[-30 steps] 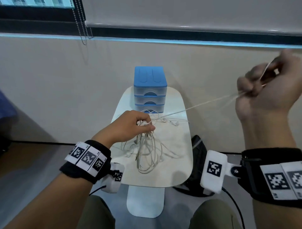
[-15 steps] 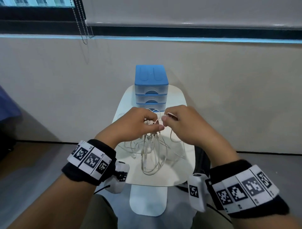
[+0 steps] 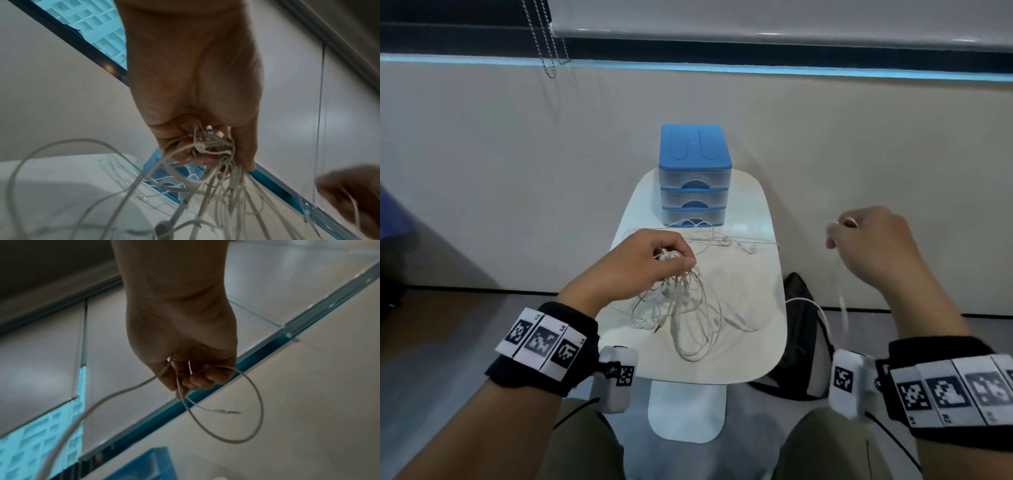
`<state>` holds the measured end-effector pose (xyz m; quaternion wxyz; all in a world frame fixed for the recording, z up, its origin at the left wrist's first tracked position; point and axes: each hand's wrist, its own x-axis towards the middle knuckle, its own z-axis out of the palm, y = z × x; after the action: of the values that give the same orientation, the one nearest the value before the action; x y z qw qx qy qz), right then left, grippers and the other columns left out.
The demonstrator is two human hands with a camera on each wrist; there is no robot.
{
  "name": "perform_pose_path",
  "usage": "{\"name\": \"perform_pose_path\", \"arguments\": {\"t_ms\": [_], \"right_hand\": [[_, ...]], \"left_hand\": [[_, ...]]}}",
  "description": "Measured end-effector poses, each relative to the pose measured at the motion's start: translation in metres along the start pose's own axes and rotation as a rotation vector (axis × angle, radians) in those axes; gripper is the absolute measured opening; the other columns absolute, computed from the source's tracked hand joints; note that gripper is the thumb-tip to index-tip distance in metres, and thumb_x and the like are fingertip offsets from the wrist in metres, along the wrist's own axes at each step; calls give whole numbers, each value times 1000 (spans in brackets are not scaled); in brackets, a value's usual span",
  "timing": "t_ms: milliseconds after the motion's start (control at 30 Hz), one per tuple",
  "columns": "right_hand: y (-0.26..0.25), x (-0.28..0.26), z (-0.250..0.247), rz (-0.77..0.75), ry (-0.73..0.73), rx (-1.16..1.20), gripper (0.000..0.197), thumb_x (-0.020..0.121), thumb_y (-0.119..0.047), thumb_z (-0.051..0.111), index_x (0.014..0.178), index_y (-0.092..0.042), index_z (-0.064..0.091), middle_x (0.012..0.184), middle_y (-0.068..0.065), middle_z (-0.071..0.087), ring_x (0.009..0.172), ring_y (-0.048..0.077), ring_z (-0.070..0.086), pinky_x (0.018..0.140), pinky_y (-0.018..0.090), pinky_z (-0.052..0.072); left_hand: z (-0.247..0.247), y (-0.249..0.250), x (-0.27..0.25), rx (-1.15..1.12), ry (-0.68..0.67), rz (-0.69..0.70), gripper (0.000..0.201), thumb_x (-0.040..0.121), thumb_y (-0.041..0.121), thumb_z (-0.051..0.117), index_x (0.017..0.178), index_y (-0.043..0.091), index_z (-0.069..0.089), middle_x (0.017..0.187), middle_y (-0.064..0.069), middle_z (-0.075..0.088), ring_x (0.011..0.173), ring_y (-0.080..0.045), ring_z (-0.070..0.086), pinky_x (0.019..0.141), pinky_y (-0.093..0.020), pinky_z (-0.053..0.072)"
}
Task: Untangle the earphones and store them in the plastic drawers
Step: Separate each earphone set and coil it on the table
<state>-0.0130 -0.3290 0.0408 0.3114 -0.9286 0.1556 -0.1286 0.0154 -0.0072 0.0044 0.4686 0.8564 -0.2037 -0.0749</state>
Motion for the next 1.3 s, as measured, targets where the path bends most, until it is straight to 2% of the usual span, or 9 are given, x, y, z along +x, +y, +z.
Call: {"name": "perform_pose_path", "arguments": {"t_ms": [133, 233, 367, 467, 567, 767, 933, 1200, 1300], "right_hand": [[20, -10, 23, 42, -147, -276, 24, 93, -27, 56, 102, -8, 69, 112, 15, 66, 102, 37, 58, 85, 42, 49], [10, -26, 44, -112, -119, -260, 37, 94, -30, 62, 126, -12, 65, 135, 8, 55, 124, 33, 49, 102, 41, 41], [-14, -53, 74, -331, -513, 116, 20, 94, -30, 72, 113, -27, 74, 120, -13, 67, 111, 7, 60, 90, 16, 42], [-22, -60, 89, -394, -568, 201, 19, 98, -24, 64, 79, -28, 67, 86, -12, 73, 88, 11, 65, 84, 31, 49], [-25, -55, 81, -340, -531, 319, 26, 102, -24, 60, 78, -22, 68, 62, -8, 61, 63, 16, 55, 65, 32, 42], [-31, -47, 54, -367, -494, 447, 21, 101, -26, 63, 85, -19, 73, 70, 12, 48, 66, 18, 37, 63, 32, 32], [-27, -43, 49, -314, -447, 345, 19, 96, -23, 68, 80, -21, 76, 55, -7, 51, 52, 10, 46, 52, 18, 36], [-14, -38, 68, -257, -432, 408, 14, 96, -19, 70, 82, -19, 75, 72, 2, 71, 58, 14, 62, 55, 18, 41], [-11, -38, 76, -230, -485, 387, 14, 95, -17, 70, 83, -20, 77, 75, -1, 73, 60, 10, 62, 56, 16, 42]], "left_hand": [[-2, 3, -4, -70, 15, 2, 8, 96, 29, 73, 92, 23, 76, 93, -7, 72, 72, -13, 49, 69, -29, 42], [-1, 6, -4, -112, 24, 16, 7, 97, 26, 71, 93, 21, 75, 85, 6, 70, 72, -9, 50, 69, -24, 41], [0, 9, -3, -151, 46, 32, 10, 99, 27, 68, 93, 22, 73, 83, 12, 67, 76, -16, 49, 71, -28, 41], [-1, 11, -5, -186, 37, 51, 11, 101, 26, 65, 95, 19, 71, 85, 9, 65, 76, -15, 49, 69, -26, 41], [-5, 7, -9, -310, 0, 50, 16, 96, 32, 70, 98, 16, 70, 91, 1, 62, 78, -16, 51, 69, -27, 40], [-2, -4, -12, -258, -71, 43, 33, 82, 24, 80, 113, 26, 66, 102, 2, 56, 87, -15, 56, 80, -29, 50], [7, -3, -13, -80, -91, 62, 45, 90, 7, 77, 119, 37, 61, 109, 3, 56, 92, -22, 58, 90, -27, 48], [14, 6, -16, -115, -48, 78, 18, 95, 14, 74, 106, 26, 67, 105, -4, 65, 91, -32, 62, 89, -35, 53], [22, 6, -14, -34, -29, 91, 12, 91, 16, 78, 92, 24, 69, 93, 0, 68, 85, -25, 61, 86, -39, 52]]}}
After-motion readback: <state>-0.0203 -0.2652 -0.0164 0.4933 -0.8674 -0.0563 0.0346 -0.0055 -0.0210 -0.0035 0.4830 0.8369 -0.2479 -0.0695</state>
